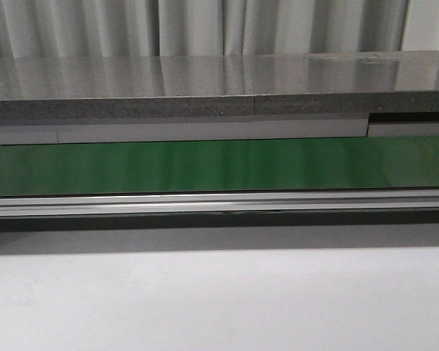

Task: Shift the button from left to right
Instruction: 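Close the left gripper on the button switch body and lift it, then carry the button switch over the belt and set it down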

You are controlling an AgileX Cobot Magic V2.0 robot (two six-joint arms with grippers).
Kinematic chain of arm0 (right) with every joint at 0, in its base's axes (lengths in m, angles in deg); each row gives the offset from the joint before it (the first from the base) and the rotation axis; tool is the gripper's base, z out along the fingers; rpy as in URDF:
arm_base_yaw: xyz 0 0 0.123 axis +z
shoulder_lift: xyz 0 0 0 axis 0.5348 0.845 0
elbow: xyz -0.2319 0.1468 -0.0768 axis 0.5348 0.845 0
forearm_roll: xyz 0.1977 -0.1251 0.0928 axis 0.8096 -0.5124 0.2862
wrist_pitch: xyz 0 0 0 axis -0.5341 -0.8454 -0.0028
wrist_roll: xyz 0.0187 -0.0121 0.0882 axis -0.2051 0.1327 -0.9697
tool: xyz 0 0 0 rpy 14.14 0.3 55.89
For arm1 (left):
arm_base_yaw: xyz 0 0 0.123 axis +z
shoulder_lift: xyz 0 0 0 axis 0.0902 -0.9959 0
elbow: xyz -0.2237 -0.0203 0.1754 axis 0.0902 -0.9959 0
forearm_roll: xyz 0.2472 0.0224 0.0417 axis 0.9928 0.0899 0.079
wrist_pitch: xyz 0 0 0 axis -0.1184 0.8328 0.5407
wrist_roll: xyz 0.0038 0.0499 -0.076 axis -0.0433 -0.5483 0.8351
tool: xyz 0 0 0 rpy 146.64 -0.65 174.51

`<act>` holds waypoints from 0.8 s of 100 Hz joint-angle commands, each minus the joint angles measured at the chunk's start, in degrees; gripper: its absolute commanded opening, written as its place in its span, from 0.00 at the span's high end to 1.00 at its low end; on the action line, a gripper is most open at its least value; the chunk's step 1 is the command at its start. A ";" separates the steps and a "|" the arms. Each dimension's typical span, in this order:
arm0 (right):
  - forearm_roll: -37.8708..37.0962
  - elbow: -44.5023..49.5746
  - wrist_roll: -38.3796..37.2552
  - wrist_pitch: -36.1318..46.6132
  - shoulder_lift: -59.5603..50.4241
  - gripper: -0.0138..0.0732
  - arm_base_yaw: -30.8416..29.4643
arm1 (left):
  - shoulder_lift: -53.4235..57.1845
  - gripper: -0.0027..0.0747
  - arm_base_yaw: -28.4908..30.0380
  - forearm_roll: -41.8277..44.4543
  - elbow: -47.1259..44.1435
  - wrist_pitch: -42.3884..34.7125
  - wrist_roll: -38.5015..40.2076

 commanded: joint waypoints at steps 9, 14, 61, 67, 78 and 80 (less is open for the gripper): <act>-0.24 -0.91 0.19 5.01 -1.23 0.92 0.20 | 1.70 0.24 0.03 -0.72 1.11 -0.02 0.06; -0.24 -0.91 0.19 5.01 -1.23 0.92 0.20 | 1.70 0.30 0.03 -0.72 1.11 -0.02 0.06; -0.24 -0.91 0.19 5.01 -1.23 0.92 0.20 | 3.13 0.99 0.03 -0.18 1.45 -0.10 0.06; -0.24 -0.91 0.19 5.01 -1.23 0.92 0.20 | 4.39 0.99 0.03 -0.18 1.45 -0.35 0.06; -0.24 -0.91 0.19 5.01 -1.23 0.92 0.20 | 7.87 0.99 0.03 -0.18 1.55 -0.94 0.06; -0.24 -0.91 0.19 5.01 -1.23 0.92 0.20 | 8.41 0.99 0.03 -0.18 1.55 -0.93 0.06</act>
